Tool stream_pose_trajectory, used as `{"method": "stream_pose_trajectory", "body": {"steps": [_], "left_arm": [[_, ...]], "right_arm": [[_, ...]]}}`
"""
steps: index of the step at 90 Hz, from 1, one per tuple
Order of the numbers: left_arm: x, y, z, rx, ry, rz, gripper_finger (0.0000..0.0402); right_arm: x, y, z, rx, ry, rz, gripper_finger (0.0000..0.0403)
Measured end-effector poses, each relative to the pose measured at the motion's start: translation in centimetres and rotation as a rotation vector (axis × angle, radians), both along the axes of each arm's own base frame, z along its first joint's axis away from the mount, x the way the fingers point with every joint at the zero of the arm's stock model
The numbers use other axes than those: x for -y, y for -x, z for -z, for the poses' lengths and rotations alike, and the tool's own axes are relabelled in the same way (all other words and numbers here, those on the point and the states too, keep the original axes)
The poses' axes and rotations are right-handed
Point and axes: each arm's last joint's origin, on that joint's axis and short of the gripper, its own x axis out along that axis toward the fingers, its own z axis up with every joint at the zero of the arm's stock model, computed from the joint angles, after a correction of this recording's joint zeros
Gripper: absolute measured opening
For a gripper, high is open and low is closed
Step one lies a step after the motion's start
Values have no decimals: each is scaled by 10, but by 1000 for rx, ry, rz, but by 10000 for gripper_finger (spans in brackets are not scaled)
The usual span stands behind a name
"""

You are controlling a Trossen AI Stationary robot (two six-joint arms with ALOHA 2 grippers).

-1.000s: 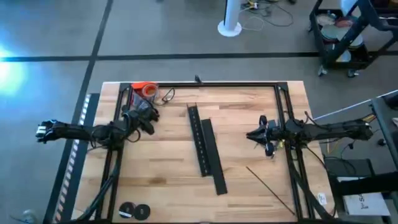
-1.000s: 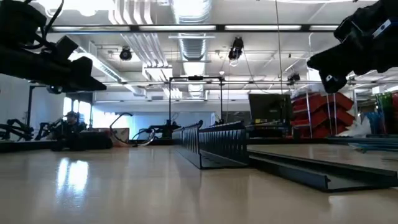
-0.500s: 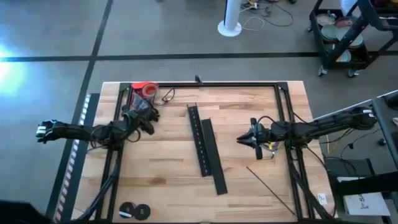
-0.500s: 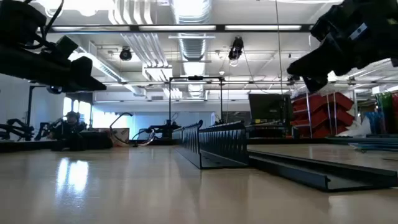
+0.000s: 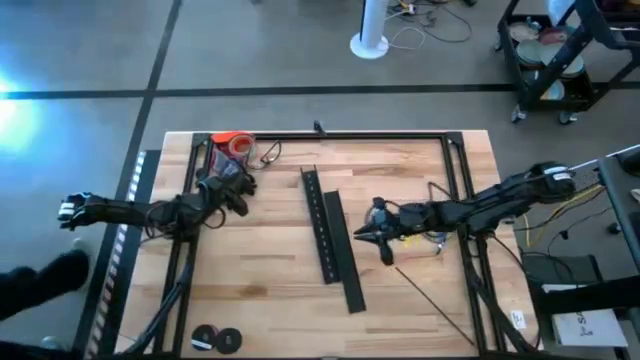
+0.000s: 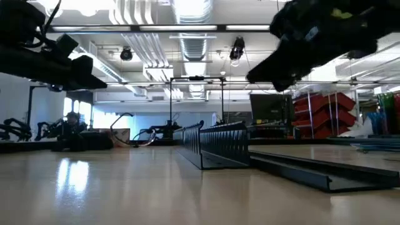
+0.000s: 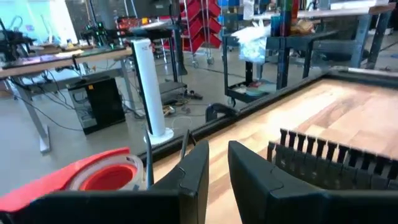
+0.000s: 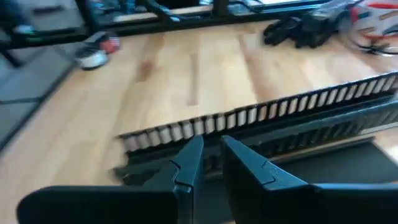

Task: Ziptie cables
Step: Prepare the black cable duct

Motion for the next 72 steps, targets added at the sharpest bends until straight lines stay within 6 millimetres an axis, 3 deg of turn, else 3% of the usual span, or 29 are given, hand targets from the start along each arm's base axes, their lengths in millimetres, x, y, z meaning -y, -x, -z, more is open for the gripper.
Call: {"method": "stream_pose_trajectory", "body": {"steps": [18, 32, 37, 45, 51, 72], "left_arm": [[0, 0, 0, 18, 13, 0, 49], [2, -3, -2, 341, 277, 73, 49], [4, -5, -1, 393, 374, 169, 49], [14, -11, 2, 331, 518, 484, 49], [21, -15, 2, 336, 602, 600, 49], [49, -25, 2, 337, 533, 655, 49]], "right_arm": [[-4, -42, 12, -48, 13, 41, 43], [-8, -70, 17, -136, 25, 40, 43], [-9, -78, 17, -176, 31, 41, 43], [-10, -89, 16, -236, 52, 36, 43], [-11, -97, 14, -262, 80, 19, 43], [-13, -116, 19, -385, 174, -9, 43]]}}
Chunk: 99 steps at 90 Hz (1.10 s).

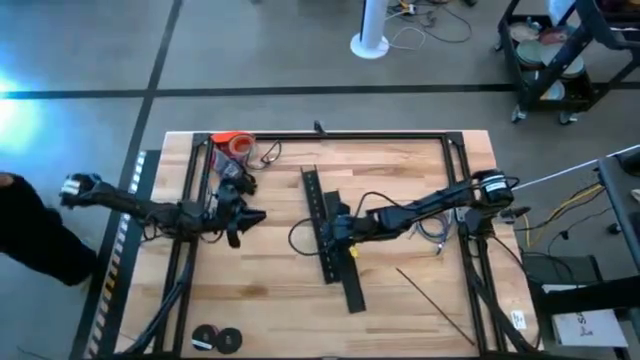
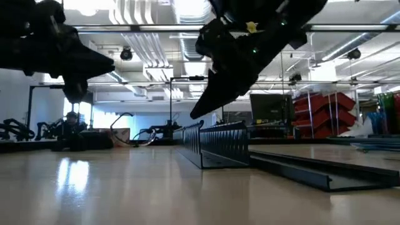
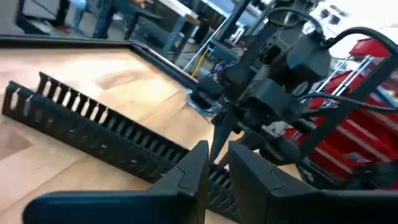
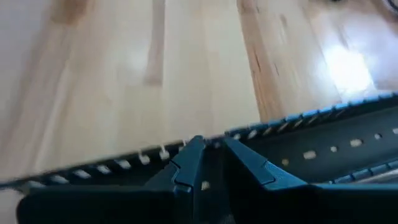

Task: Ziptie cables
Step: Prepare the black cable duct

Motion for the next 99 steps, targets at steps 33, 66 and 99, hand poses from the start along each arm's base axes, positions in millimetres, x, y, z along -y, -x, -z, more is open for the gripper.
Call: {"method": "stream_pose_trajectory", "body": {"steps": [33, 66, 99], "left_arm": [[22, -12, 41, -251, 19, -144, 49], [36, -74, 50, -420, -173, -228, 49], [27, -128, 64, -538, -226, -146, 49]], "right_arm": [[0, -10, 7, -55, 70, -25, 43], [0, -13, 16, -61, 113, -44, 43], [0, -14, 14, -50, 140, -79, 43]]}}
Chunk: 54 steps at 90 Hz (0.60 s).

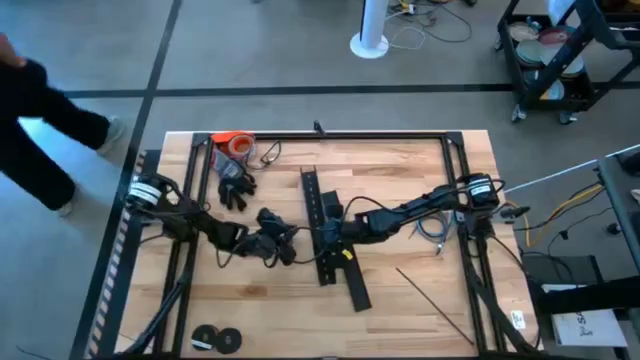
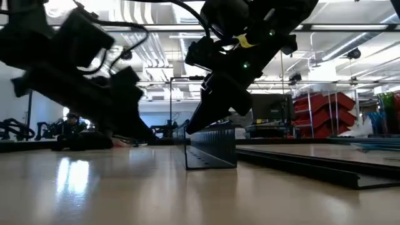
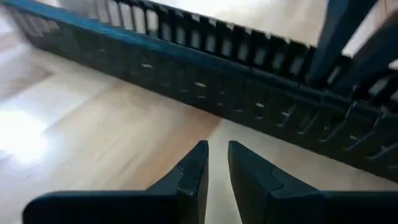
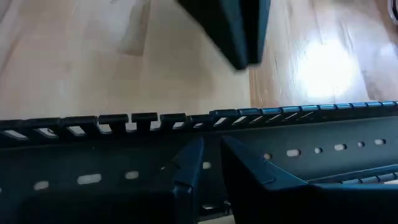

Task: Ziptie cables
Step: Prepare the black cable duct

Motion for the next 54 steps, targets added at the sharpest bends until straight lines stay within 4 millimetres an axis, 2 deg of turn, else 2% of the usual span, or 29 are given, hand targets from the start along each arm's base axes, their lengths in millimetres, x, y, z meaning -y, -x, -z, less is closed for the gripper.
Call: {"method": "stream_pose_trajectory", "body": {"steps": [22, 54], "left_arm": [[-1, -24, 5, -68, -50, 89, 49], [0, -39, -2, -97, -114, 139, 49]], "right_arm": [[0, -2, -1, 16, 18, -25, 43], [-1, -2, 1, 21, 20, -43, 43]]}}
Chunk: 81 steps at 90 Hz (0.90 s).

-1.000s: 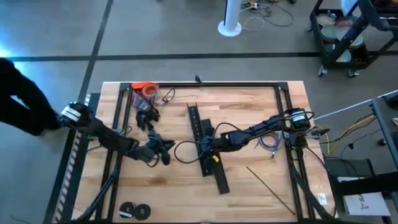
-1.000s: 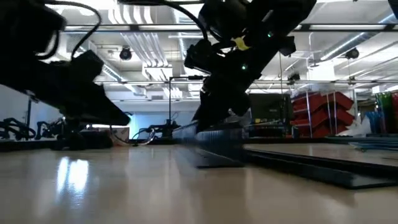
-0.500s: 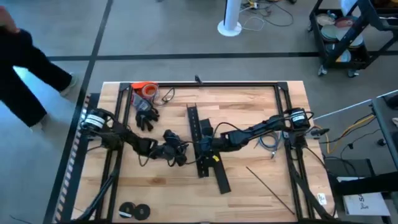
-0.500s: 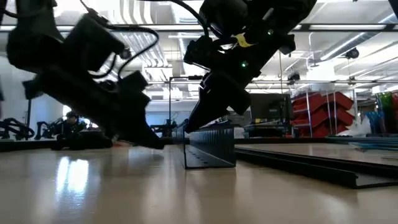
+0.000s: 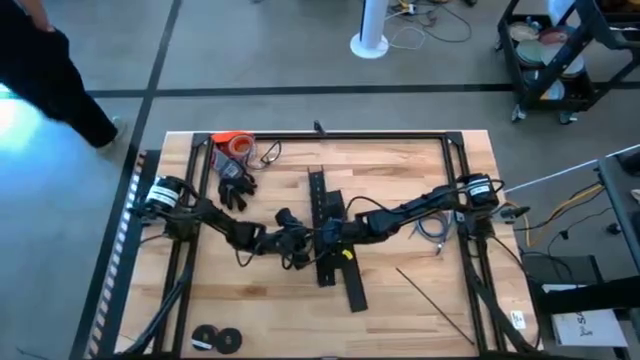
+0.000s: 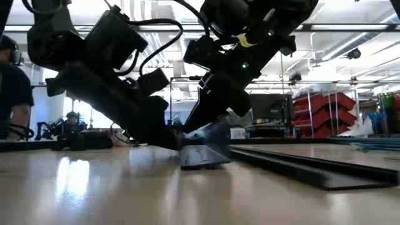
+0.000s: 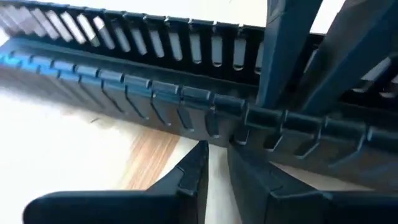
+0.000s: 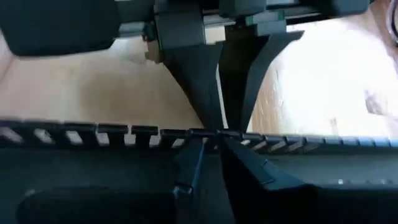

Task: Ziptie cables
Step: Prepare the black cable duct

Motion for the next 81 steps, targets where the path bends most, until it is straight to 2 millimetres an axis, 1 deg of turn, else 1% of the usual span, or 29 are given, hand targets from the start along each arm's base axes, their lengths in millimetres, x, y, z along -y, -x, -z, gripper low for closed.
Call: {"method": "stream_pose_trajectory", "body": {"steps": [38, 55, 70, 81], "left_arm": [[0, -4, -2, -15, -10, 7, 49], [1, -9, -6, -13, -18, 13, 49], [1, -9, -6, -19, -24, 17, 49], [1, -6, -5, -51, -31, 17, 49]], "right_arm": [[0, -2, -2, 28, 9, -15, 43], [-1, -4, -3, 51, 6, -15, 32], [0, -3, -4, 42, 13, -10, 21], [0, -1, -10, 35, 14, -9, 17]]}}
